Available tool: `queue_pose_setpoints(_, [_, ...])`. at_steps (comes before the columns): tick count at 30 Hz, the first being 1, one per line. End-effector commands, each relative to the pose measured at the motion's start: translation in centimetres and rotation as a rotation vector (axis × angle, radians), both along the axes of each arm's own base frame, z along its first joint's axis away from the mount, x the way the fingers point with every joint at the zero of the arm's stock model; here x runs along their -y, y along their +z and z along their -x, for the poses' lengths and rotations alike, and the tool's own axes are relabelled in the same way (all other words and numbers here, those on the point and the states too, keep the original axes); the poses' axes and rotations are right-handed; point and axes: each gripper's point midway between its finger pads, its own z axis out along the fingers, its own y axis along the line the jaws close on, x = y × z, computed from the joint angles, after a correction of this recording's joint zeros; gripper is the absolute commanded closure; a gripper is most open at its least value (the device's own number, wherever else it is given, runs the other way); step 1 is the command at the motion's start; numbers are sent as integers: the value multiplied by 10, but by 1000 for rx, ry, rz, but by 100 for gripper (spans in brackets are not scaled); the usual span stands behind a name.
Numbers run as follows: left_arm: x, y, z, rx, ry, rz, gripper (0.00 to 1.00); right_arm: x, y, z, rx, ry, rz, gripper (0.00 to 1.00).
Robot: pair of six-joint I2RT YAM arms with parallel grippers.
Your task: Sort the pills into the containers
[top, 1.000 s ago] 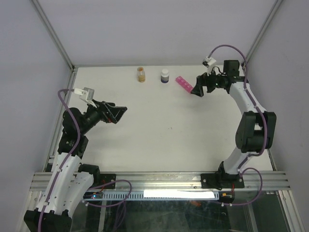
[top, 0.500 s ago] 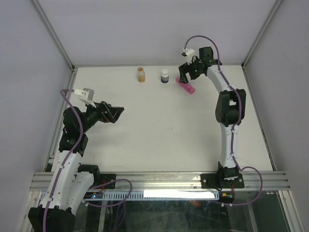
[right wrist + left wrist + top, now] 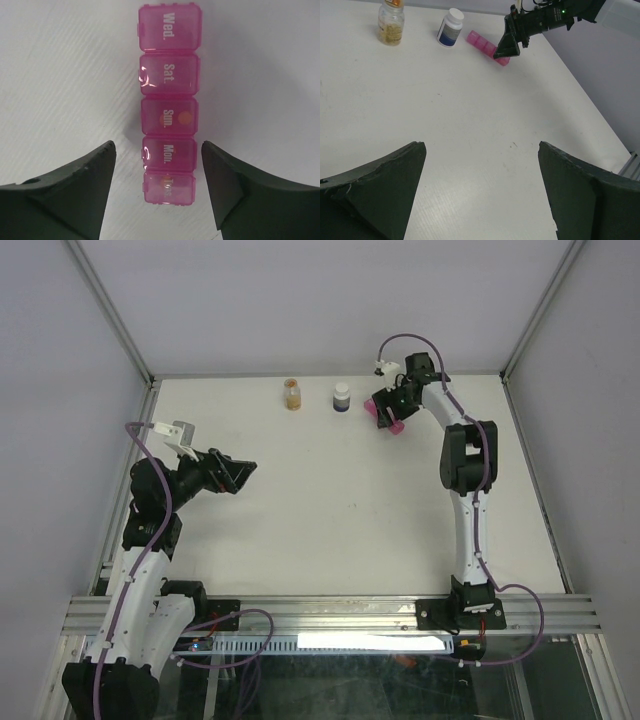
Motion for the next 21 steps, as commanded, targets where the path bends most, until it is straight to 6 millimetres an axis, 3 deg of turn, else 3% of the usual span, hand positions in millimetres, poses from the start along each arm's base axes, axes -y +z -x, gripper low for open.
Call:
queue_pose_setpoints(1, [2, 13, 1, 60, -27, 9, 1, 5, 8, -15, 43, -16, 27, 30])
queue_pose_setpoints(8, [2, 13, 1, 60, -32, 13, 1, 7, -1, -12, 31, -7, 59, 44])
queue_pose_setpoints(13, [5, 14, 4, 57, -59, 23, 1, 8, 5, -3, 39, 23, 68, 62])
queue_pose_setpoints(18, [15, 16, 12, 66, -129, 54, 1, 3, 9, 32, 16, 117, 35, 66])
queue_pose_setpoints(21, [22, 20, 19, 83, -182, 86, 2, -2, 13, 67, 3, 195, 10, 67])
